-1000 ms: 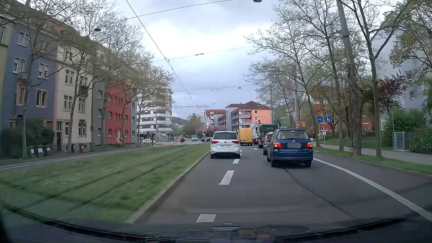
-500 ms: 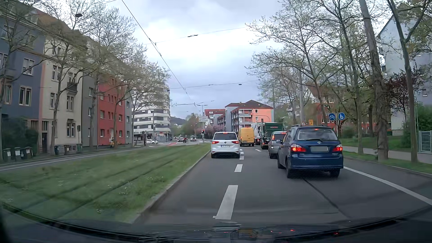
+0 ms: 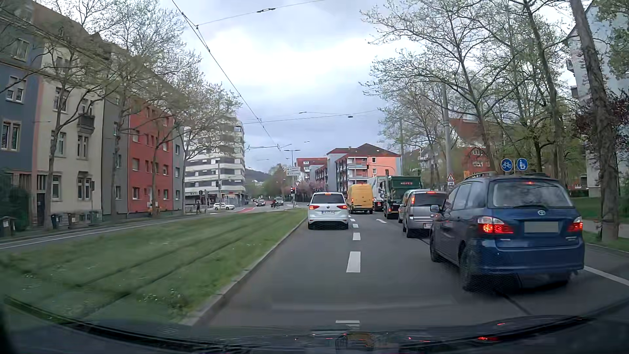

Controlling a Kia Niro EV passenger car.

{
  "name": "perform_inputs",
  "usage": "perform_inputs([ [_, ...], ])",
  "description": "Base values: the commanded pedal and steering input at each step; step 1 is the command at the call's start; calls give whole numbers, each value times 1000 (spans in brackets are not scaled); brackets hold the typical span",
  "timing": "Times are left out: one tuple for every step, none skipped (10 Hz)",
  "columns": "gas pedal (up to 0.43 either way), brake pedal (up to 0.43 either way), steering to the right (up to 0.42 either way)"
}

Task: Follow the waypoints while adhering to traffic rules and regulations

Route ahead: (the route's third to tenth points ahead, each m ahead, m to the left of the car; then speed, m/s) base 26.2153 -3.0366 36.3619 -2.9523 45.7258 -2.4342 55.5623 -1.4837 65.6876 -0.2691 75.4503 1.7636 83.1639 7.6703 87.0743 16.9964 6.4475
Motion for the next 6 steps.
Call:
perform_inputs([
  [87,0,2],
  [87,0,2],
  [87,0,3],
  [47,0,2],
  [47,0,2],
  [47,0,3],
])
